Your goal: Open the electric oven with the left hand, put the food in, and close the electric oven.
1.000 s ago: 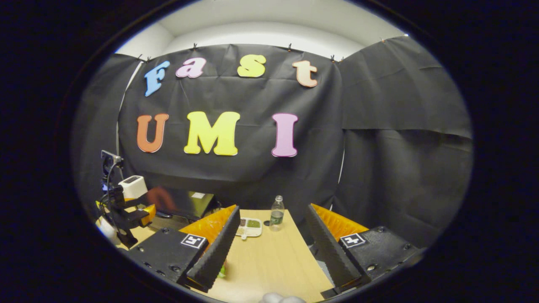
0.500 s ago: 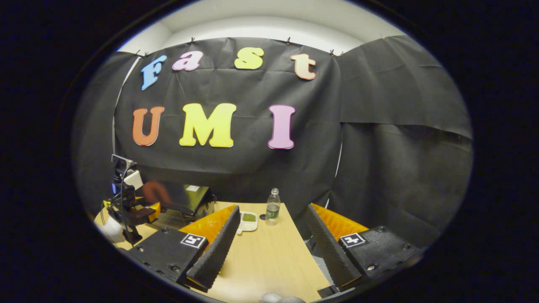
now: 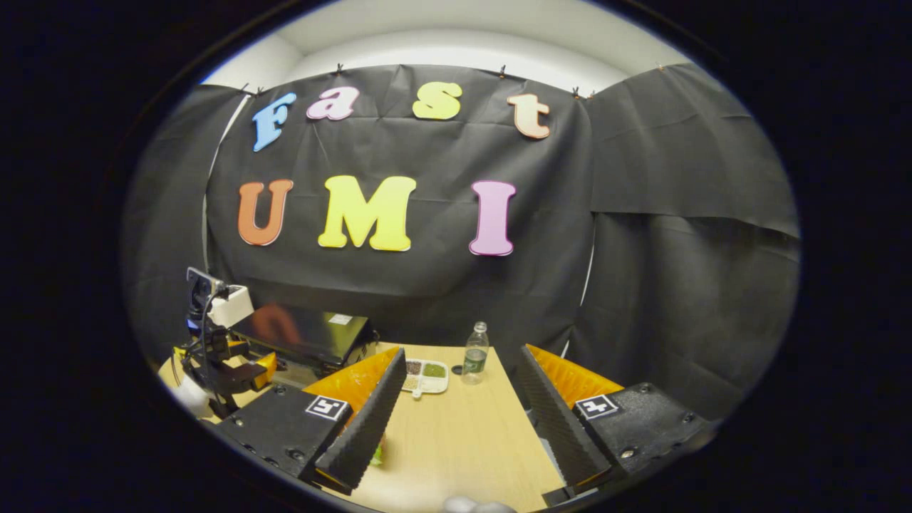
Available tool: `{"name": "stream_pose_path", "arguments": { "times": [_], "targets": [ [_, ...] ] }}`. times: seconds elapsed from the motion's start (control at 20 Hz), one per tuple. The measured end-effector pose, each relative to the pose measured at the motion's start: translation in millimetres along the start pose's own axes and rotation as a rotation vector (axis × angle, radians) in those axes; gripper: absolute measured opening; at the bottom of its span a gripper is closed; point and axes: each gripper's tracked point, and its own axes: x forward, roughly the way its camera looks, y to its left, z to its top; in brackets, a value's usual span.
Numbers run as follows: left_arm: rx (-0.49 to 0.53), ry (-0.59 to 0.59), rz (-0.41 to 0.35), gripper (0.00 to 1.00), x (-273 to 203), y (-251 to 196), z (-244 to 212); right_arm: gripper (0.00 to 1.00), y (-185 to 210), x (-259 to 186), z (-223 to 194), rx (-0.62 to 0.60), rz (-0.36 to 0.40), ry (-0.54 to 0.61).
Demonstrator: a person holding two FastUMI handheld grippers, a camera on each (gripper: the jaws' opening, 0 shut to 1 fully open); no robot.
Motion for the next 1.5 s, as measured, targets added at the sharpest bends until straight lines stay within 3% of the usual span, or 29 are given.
{"name": "stream_pose_path", "arguments": {
  "times": [0.1, 0.15, 0.8, 0.85, 0.95, 1.0, 1.05, 1.2, 1.4, 1.45, 1.5],
  "targets": [
    [-0.004, 0.01, -0.006, 0.98, -16.8, -3.0, -12.4, 1.0, 3.9, -1.4, -2.1, -0.003, 0.01, 0.001],
    [-0.006, 0.021, -0.006, 0.98, -21.3, -2.6, -19.9, 0.96, 6.4, -2.5, -3.5, -0.005, 0.019, 0.004],
    [-0.015, 0.162, -0.017, 0.98, -68.3, -9.0, -115.9, 0.96, 27.4, -22.2, -35.7, -0.05, 0.078, 0.056],
    [-0.013, 0.175, -0.018, 0.98, -70.7, -9.6, -122.6, 1.0, 27.4, -23.3, -38.1, -0.049, 0.077, 0.06],
    [-0.011, 0.202, -0.018, 0.98, -71.4, -10.2, -138.7, 0.96, 29.2, -24.2, -43.6, -0.049, 0.077, 0.068],
    [-0.005, 0.223, -0.02, 0.9, -71.6, -8.9, -147.7, 0.96, 29.6, -25.1, -46.6, -0.051, 0.077, 0.073],
    [-0.004, 0.242, -0.022, 0.97, -70.7, -9.7, -155.0, 0.96, 29.9, -25.2, -48.6, -0.054, 0.076, 0.077],
    [-0.028, 0.297, -0.02, 0.96, -67.5, -8.4, -179.4, 0.96, 30.1, -26.4, -50.7, -0.063, 0.075, 0.08],
    [-0.018, 0.282, -0.02, 0.96, -68.0, -8.7, -177.7, 0.96, 28.7, -26.7, -51.6, -0.07, 0.071, 0.076],
    [-0.019, 0.277, -0.018, 1.0, -67.9, -7.2, -176.0, 0.96, 28.4, -26.8, -51.0, -0.067, 0.07, 0.077],
    [-0.018, 0.274, -0.014, 0.96, -69.1, -5.4, -174.4, 0.96, 28.4, -26.4, -51.7, -0.064, 0.071, 0.078]
  ]
}}
